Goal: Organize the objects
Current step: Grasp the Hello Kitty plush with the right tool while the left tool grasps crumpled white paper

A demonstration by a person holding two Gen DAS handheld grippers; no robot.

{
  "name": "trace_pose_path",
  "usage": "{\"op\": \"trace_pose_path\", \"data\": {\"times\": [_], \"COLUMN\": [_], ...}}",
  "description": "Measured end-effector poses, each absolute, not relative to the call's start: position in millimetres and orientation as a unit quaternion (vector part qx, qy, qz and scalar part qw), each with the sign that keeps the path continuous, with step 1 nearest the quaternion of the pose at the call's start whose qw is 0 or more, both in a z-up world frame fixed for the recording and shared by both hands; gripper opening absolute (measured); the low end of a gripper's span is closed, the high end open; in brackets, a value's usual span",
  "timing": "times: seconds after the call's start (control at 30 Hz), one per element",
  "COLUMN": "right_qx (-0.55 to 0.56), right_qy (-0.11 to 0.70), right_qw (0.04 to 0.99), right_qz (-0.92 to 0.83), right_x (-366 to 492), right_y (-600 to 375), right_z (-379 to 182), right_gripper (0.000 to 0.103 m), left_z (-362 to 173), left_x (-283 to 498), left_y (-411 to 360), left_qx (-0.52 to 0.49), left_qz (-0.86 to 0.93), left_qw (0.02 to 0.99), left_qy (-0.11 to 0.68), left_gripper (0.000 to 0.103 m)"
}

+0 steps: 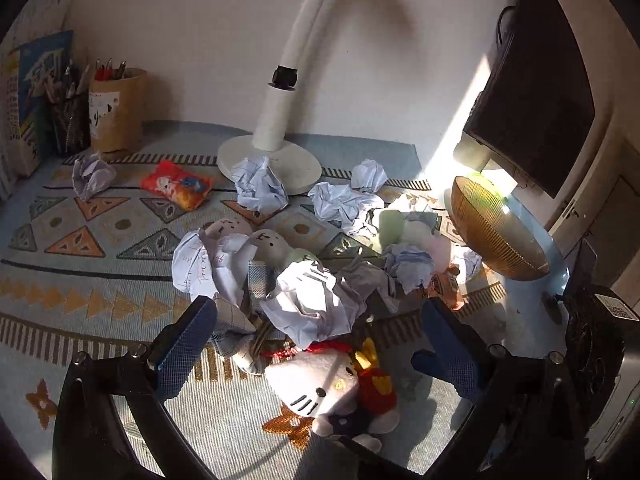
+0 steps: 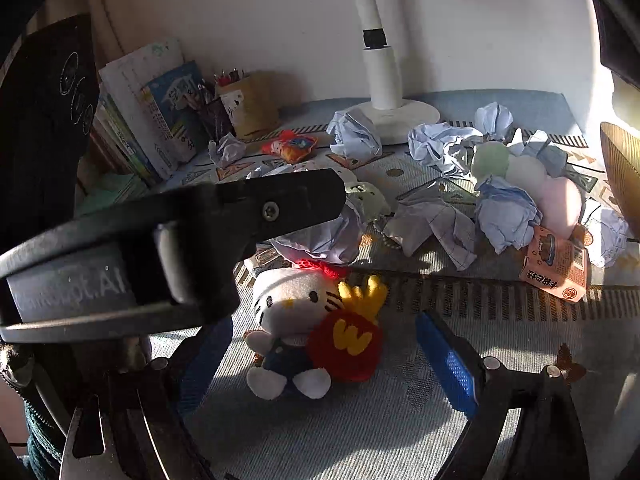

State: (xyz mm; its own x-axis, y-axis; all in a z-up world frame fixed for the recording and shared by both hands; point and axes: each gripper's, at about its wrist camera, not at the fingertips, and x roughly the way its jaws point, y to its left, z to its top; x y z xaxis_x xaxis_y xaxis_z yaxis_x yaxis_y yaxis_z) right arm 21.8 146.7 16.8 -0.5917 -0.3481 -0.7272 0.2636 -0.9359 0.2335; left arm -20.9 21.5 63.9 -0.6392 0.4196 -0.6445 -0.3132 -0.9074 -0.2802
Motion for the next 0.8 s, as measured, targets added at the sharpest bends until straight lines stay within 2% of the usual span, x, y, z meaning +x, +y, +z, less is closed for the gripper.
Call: {"op": "trace_pose_path", "data": {"times": [0.07, 0.2, 0.23, 0.3, 0.33, 0.4, 0.57, 0.67, 0.8], "right_qx": [0.449, 0.465, 0.466, 0.463, 0.462, 0.454, 0.430, 0.426, 0.437], "right_qy": [-0.078, -0.088, -0.082, -0.072, -0.081, -0.069, -0.095, -0.083, -0.074], "right_qw": [0.189, 0.200, 0.195, 0.197, 0.222, 0.206, 0.188, 0.154, 0.123], "right_qz": [-0.870, -0.858, -0.859, -0.861, -0.855, -0.864, -0.878, -0.888, -0.888], "right_x": [13.8, 7.4, 6.1, 7.6, 9.3, 15.7, 45.0, 60.9, 59.4], "right_y": [149.4, 145.9, 143.3, 139.5, 138.6, 142.8, 181.9, 208.6, 230.0], "right_z": [7.8, 2.8, 2.1, 5.5, 5.3, 4.7, 15.5, 19.1, 6.9], "right_gripper": [0.092, 0.092, 0.090, 0.071, 0.051, 0.051, 0.051, 0.052, 0.052], "left_z": [57.5, 37.7, 35.8, 35.3, 35.5, 39.5, 76.2, 95.8, 74.4], "left_x": [-36.9, -55.1, -55.1, -55.1, -55.5, -52.6, -23.9, 6.3, 27.9], "left_y": [31.0, 44.0, 43.2, 41.7, 41.3, 38.3, 23.0, 11.5, 22.9], "left_qx": [-0.401, -0.442, -0.441, -0.437, -0.436, -0.430, -0.373, -0.336, -0.357], "left_qz": [0.883, 0.863, 0.861, 0.863, 0.863, 0.864, 0.876, 0.888, 0.893], "left_qw": [0.237, 0.244, 0.251, 0.254, 0.255, 0.261, 0.296, 0.303, 0.265], "left_qy": [-0.050, -0.005, -0.010, -0.019, -0.022, -0.034, -0.071, -0.087, -0.069], "left_gripper": [0.087, 0.081, 0.075, 0.067, 0.061, 0.055, 0.055, 0.055, 0.055]}}
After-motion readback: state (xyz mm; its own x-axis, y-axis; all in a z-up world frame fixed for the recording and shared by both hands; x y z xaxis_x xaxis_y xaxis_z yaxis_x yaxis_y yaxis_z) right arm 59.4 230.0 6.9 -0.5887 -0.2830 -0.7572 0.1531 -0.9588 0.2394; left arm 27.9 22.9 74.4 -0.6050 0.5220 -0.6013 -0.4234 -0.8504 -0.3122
